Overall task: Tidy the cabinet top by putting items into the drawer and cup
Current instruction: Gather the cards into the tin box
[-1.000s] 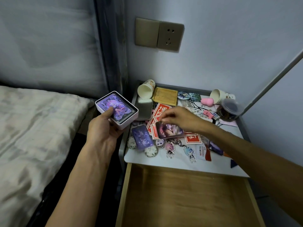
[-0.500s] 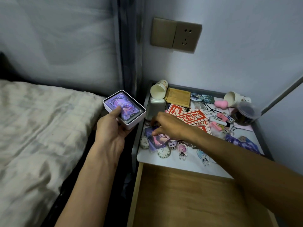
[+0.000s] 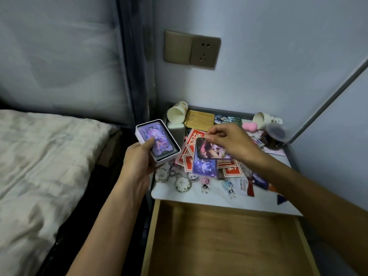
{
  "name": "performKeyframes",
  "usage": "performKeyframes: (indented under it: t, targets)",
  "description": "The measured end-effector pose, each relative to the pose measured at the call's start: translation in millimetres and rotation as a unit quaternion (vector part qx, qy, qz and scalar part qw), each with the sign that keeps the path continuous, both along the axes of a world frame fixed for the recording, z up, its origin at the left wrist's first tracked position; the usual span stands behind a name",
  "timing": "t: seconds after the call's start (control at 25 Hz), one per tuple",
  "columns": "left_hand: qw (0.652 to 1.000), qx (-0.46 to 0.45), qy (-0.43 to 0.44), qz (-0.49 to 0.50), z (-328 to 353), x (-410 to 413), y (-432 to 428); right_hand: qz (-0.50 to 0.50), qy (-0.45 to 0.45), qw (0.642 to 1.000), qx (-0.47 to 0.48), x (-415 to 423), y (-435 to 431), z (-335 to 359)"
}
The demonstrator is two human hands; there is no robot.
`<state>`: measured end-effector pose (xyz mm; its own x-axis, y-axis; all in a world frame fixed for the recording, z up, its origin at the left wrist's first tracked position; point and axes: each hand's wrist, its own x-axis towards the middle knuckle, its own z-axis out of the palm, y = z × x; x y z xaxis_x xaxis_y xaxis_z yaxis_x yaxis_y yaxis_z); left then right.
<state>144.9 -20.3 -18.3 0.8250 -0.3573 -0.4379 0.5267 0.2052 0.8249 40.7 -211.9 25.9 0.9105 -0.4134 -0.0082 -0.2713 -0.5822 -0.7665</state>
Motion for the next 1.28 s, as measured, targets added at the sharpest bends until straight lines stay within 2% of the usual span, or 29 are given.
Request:
performKeyframes:
  t: [0.12, 0.2, 0.4, 0.48, 0.56, 0.68, 0.8, 0.88, 0.96, 1.08, 1.28]
  targets:
    - [0.987, 0.06, 0.003, -0.15, -1, -36, -23, -0.072, -0.053, 0.996, 0.027, -43, -13, 1]
    - [0.971, 0.065, 0.016, -0.231, -4, -58, -33, -0.1, -0.058, 0.993, 0.016, -60, -19, -9]
    - [0.946, 0.059, -0.008, -0.319, -18, -99, -56, -0.132, -0.072, 0.988, -0.021, -93, -24, -41]
    - [0.945, 0.076, -0.019, -0.316, -24, -107, -66, -0.144, -0.095, 0.984, -0.042, -100, -25, -52]
    - [0.952, 0.078, -0.03, -0.295, -26, -112, -73, -0.171, -0.117, 0.978, -0.021, -106, -28, -61]
    - [0.962, 0.074, -0.036, -0.259, -30, -116, -80, -0.195, -0.093, 0.974, 0.064, -115, -30, -75]
    - [0.971, 0.08, -0.039, -0.221, -35, -114, -81, -0.171, -0.031, 0.958, 0.227, -118, -27, -81]
    - [0.976, 0.078, -0.046, -0.2, -37, -111, -80, -0.148, -0.001, 0.952, 0.267, -118, -27, -79]
    - [0.975, 0.082, -0.053, -0.199, -38, -110, -78, -0.158, -0.006, 0.944, 0.289, -117, -27, -77]
    - [0.969, 0.091, -0.053, -0.225, -39, -114, -75, -0.184, -0.052, 0.911, 0.366, -115, -23, -74]
    - [0.965, 0.09, -0.065, -0.236, -40, -116, -75, -0.204, -0.062, 0.913, 0.348, -109, -21, -69]
